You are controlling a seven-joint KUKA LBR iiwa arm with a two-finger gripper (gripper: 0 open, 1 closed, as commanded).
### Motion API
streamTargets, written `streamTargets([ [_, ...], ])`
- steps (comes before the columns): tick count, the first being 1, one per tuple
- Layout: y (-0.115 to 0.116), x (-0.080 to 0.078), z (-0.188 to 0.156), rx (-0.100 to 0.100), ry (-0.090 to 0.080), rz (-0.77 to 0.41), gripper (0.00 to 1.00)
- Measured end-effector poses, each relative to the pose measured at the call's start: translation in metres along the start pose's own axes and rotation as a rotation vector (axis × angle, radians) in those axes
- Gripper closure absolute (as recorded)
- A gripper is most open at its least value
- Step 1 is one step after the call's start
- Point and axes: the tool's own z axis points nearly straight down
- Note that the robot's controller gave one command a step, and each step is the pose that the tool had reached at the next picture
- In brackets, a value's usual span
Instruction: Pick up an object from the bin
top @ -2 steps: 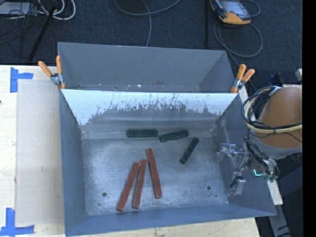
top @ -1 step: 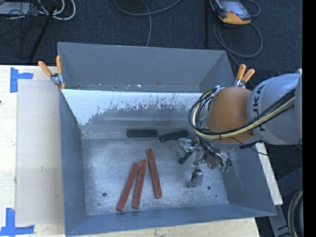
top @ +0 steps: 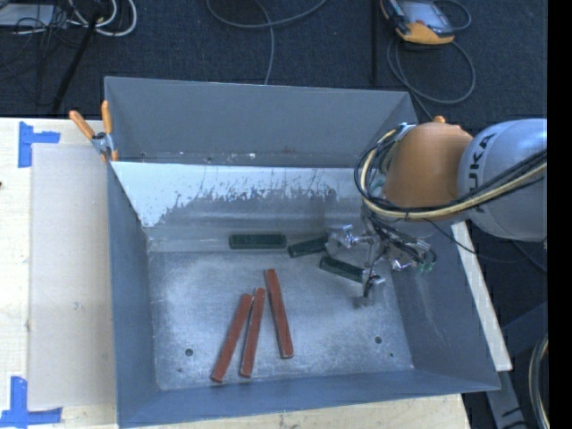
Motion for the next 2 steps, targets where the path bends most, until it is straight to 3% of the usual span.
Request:
streamTargets([
  [1,0.001,0.000,0.000,-0.001,0.001,-0.002,1.00],
  [2,0.031,0.007,-0.148,0.002,-0.006,-0.036,1.00],
])
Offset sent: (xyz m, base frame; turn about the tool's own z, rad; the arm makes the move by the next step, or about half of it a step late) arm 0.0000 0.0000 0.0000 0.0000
